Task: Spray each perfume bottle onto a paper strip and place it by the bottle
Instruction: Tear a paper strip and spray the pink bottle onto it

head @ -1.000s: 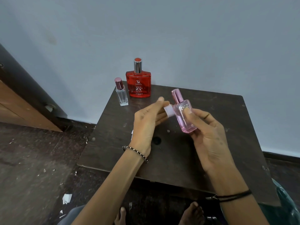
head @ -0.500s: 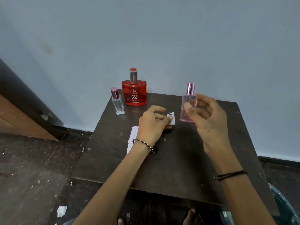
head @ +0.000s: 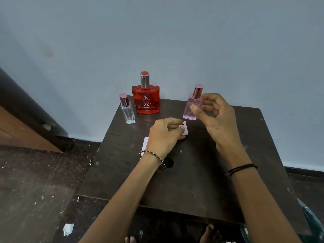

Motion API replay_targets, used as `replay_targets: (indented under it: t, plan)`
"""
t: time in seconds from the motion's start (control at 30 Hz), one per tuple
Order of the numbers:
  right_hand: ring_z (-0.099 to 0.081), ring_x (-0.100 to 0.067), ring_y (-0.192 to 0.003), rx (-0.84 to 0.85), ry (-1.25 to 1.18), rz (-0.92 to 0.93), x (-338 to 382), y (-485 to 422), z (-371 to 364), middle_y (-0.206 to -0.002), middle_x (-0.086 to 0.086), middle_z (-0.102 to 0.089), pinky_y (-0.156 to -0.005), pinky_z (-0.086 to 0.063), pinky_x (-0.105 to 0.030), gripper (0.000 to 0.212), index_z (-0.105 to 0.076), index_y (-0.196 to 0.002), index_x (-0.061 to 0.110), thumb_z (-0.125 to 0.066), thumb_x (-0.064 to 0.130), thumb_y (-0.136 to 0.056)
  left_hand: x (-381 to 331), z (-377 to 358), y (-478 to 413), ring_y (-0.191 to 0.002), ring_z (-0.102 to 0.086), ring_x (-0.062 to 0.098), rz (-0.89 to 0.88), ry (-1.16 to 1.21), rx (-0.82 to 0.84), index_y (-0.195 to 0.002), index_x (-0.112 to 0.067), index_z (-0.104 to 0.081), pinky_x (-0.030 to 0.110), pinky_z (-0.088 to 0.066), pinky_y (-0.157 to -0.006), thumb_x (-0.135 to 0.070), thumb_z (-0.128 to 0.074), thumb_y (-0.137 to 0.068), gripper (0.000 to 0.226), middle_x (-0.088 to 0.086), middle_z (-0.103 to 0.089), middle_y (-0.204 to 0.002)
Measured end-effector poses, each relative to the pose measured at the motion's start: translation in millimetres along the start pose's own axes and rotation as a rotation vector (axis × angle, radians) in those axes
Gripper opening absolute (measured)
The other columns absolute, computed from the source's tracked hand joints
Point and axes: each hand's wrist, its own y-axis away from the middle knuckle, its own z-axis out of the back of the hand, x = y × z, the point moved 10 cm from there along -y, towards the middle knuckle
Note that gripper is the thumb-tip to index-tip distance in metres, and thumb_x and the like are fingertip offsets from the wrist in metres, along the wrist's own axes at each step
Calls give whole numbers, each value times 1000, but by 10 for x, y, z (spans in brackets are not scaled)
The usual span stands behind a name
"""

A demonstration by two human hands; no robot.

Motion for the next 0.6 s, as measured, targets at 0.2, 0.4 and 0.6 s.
replay_targets:
  t: [0.2, 0.4, 0.6]
  plan:
    - [-68, 3, -95, 45, 30, 7, -40, 17, -78, -106, 17, -72, -85, -53, -23, 33, -64, -112, 34, -81, 33, -83, 15, 19, -9, -77, -79, 21, 29, 49, 15, -113, -7, -67, 31, -64, -79, -3, -76, -87, 29, 9, -76, -94]
    - [-67, 8, -94, 77, 52, 16, -44, 29, -140, -101, 27, -71, -77, -49, -12, 31, -63, -109, 39, -80, 35, -84, 4, 53, 23, -75, -78, 23, 31, 119, -30, -114, -1, -65, 27, -64, -72, 1, -78, -84, 33, 8, -74, -87]
    - [-64, 13, -95, 109, 101, 20, -77, 39, -187, -107, 23, -68, -76, -47, -11, 35, -60, -113, 38, -79, 37, -84, -20, 69, 37, -68, -76, 17, 34, 117, -40, -115, -1, -64, 22, -63, -64, 1, -78, -84, 35, 6, -73, -85]
